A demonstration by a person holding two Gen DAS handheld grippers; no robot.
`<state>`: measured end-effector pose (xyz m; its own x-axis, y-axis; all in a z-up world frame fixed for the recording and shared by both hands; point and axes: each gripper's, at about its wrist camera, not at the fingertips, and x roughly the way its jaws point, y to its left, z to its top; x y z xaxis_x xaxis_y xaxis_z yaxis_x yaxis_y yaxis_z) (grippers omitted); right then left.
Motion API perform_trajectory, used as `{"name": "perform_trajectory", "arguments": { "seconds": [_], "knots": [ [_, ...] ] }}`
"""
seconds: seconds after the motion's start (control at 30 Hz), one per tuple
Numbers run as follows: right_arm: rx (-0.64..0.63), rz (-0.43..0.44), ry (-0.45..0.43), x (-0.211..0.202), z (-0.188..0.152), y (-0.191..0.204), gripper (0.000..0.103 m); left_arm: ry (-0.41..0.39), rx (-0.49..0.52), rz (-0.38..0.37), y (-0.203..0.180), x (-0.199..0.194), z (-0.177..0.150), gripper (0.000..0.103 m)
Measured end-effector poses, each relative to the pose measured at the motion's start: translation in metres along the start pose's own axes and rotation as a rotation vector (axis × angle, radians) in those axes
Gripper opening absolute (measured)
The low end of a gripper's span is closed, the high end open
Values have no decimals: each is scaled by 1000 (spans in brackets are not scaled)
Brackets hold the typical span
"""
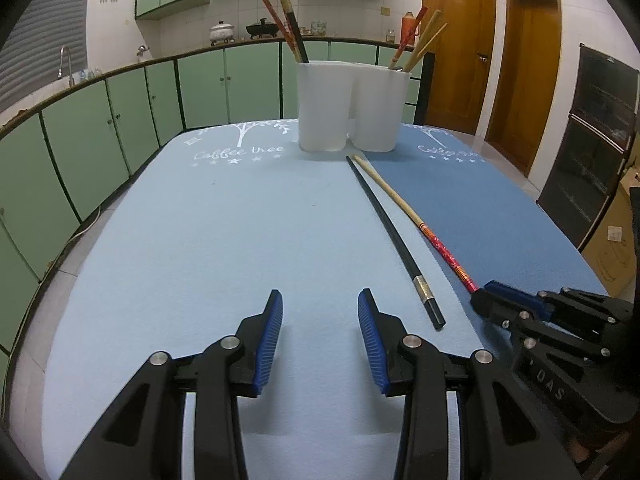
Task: Organize utensils
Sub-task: 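Grasp the last black chopstick with the left tool while the right tool grasps the red-patterned one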
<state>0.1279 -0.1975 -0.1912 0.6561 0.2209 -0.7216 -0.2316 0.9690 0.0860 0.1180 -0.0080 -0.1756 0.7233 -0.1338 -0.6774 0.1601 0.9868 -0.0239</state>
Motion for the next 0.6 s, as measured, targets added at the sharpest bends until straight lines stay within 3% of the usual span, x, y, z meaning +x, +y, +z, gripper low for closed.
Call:
{"name": "perform_trajectory", "arguments": {
  "seconds": [0.6],
  "knots": [
    [75, -44, -22, -22, -2, -38, 5, 24, -23, -94, -40, 0, -4, 39]
  ]
}}
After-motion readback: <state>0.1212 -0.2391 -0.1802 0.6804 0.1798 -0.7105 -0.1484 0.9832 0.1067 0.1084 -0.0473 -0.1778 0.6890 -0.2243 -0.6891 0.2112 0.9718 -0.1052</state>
